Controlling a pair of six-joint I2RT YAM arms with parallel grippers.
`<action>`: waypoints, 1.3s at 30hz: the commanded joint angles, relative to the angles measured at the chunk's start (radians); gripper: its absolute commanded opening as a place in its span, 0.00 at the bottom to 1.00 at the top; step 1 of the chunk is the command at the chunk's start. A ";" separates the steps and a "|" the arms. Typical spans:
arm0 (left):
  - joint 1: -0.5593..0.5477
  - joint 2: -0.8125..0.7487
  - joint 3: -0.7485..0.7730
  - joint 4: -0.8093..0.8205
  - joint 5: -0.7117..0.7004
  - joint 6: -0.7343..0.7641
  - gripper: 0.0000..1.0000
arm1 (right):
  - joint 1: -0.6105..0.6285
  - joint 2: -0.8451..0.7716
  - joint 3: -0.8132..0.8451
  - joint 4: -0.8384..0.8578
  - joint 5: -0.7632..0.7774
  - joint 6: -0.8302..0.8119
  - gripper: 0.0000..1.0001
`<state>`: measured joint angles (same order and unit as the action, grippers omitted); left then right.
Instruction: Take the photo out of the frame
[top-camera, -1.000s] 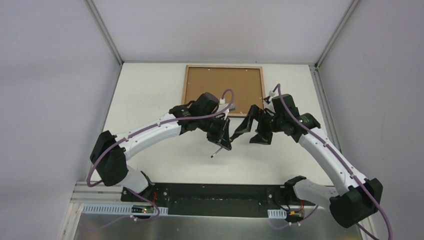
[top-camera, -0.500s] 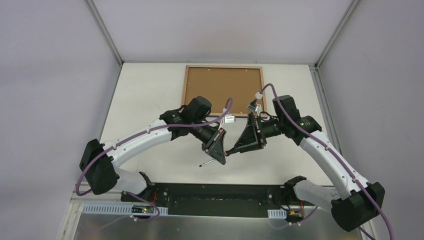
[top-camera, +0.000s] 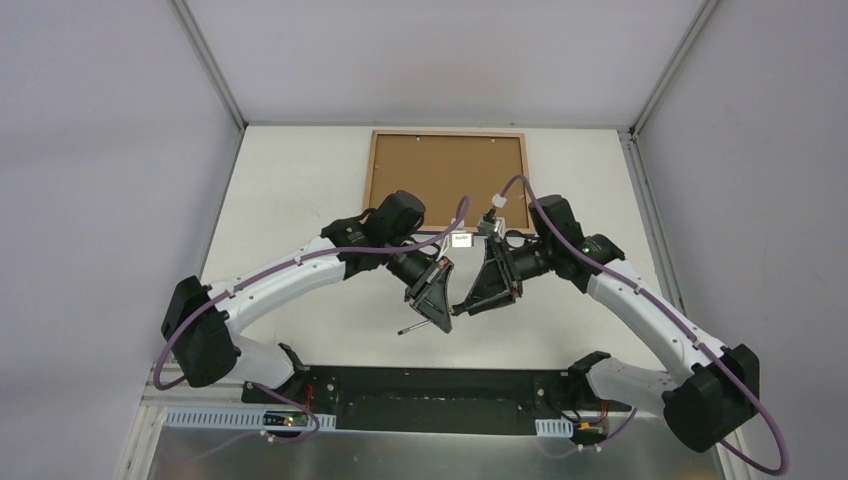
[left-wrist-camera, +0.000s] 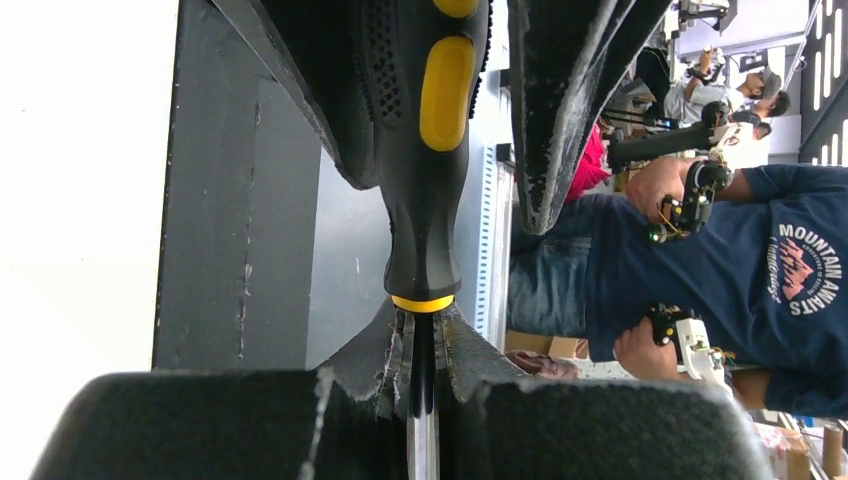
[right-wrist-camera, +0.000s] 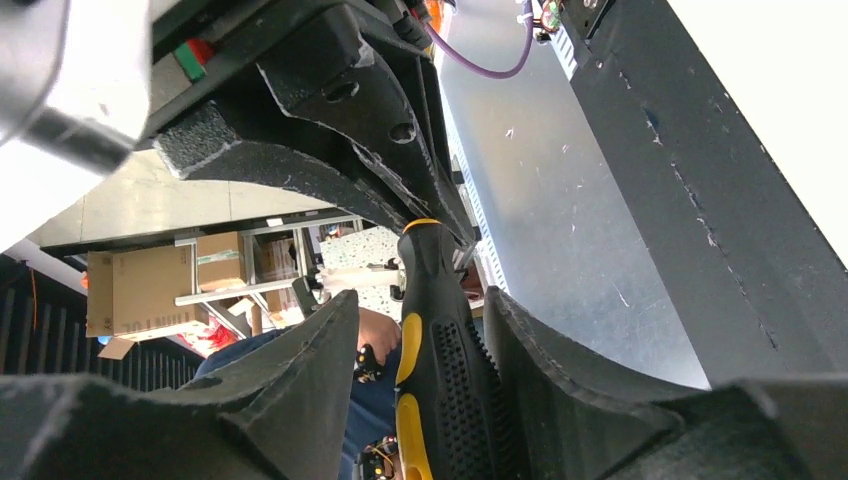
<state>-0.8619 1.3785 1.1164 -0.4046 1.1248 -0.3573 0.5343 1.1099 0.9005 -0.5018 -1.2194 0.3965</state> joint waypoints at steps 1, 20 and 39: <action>0.012 0.007 0.026 0.013 -0.010 0.024 0.00 | 0.024 -0.026 -0.012 0.081 -0.044 0.051 0.52; 0.095 -0.051 -0.014 0.010 -0.211 -0.076 0.45 | 0.055 -0.112 -0.069 0.055 0.361 0.088 0.00; 0.441 -0.209 -0.018 -0.287 -0.980 -0.550 0.83 | -0.206 -0.078 0.055 -0.111 1.354 0.032 0.00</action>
<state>-0.4938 1.1141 1.0973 -0.6338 0.1734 -0.7670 0.4370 0.9905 0.8970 -0.7048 0.1143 0.5003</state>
